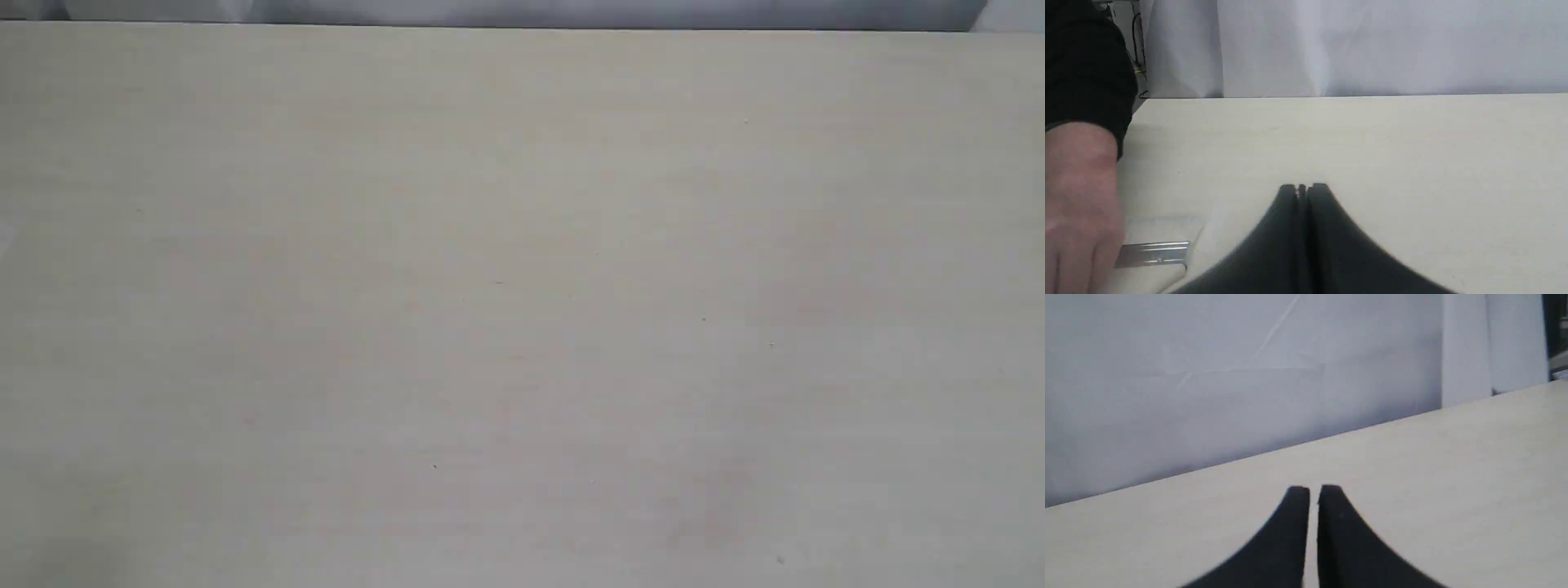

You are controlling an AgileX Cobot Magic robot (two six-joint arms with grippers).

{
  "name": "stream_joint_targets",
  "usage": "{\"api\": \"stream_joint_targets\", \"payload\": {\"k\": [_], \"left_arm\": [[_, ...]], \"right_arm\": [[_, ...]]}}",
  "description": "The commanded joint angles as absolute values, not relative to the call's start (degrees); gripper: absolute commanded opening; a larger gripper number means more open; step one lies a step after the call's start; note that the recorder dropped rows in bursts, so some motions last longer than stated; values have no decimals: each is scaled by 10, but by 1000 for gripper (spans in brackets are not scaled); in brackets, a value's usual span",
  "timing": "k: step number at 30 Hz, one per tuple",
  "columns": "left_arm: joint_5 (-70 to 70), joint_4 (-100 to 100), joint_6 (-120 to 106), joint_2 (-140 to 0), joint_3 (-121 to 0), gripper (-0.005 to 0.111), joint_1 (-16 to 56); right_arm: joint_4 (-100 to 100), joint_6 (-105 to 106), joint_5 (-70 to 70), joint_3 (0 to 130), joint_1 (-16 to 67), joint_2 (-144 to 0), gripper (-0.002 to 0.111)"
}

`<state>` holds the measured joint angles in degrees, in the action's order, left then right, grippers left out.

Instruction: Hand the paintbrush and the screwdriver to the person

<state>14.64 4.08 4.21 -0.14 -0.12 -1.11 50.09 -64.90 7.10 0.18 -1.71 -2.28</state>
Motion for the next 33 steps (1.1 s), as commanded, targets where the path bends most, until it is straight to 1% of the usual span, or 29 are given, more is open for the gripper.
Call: {"api": "stream_joint_targets", "payload": {"k": [1, 9, 13, 22, 33], "left_arm": [[144, 39, 43, 0, 0, 0, -6], [143, 40, 43, 0, 0, 0, -6], [143, 40, 43, 0, 0, 0, -6], [143, 40, 43, 0, 0, 0, -6], [144, 38, 43, 0, 0, 0, -6]], "right_arm": [[502, -611, 56, 0, -28, -9, 5], [502, -552, 33, 0, -1, -9, 5], [486, -482, 11, 0, 16, -9, 5], [194, -152, 30, 0, 17, -9, 5], [117, -67, 65, 0, 15, -9, 5]]}}
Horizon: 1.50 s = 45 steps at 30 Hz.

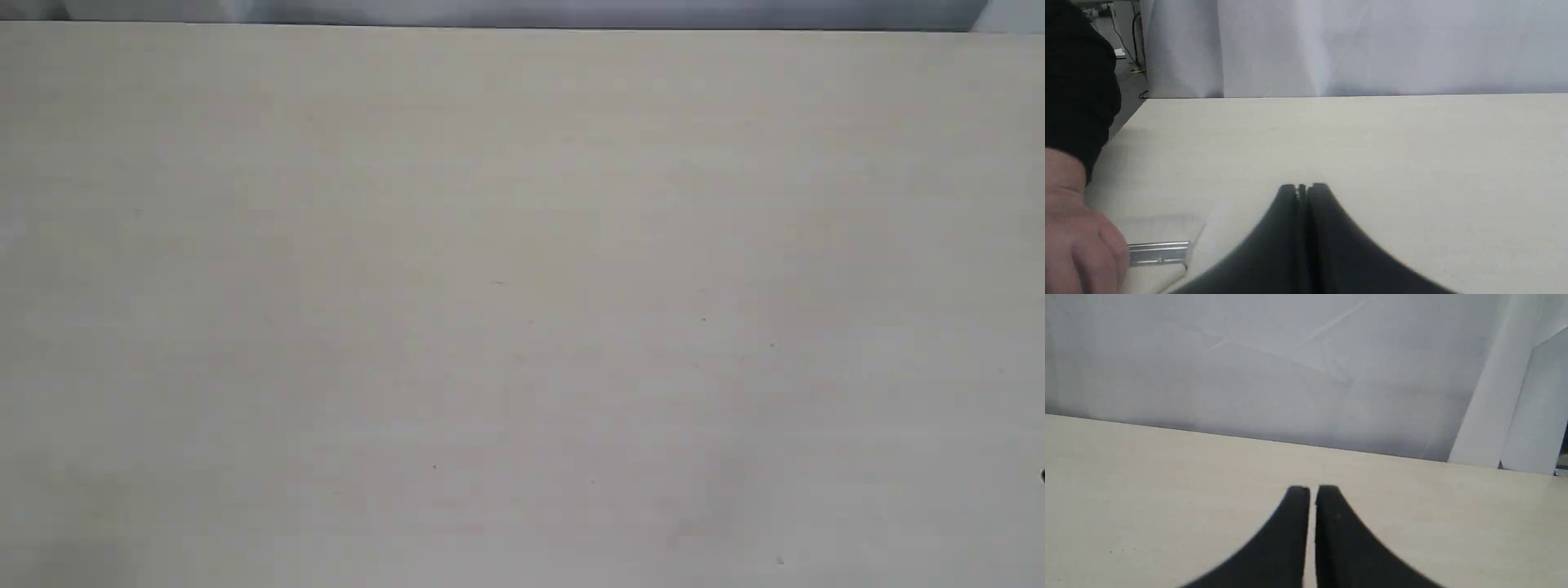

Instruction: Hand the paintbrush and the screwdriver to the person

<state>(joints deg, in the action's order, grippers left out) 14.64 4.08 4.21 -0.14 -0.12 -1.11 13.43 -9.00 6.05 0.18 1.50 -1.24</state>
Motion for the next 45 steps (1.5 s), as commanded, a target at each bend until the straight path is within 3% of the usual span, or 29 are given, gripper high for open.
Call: {"api": "stream_joint_targets", "payload": {"k": [1, 29, 45], "left_arm": [[144, 38, 43, 0, 0, 0, -6], [142, 39, 43, 0, 0, 0, -6], [143, 39, 43, 0, 0, 0, -6]], "right_arm": [[112, -58, 65, 0, 15, -9, 5], [94, -21, 101, 0, 14, 0, 5], [81, -18, 201, 0, -12, 0, 5]]}}
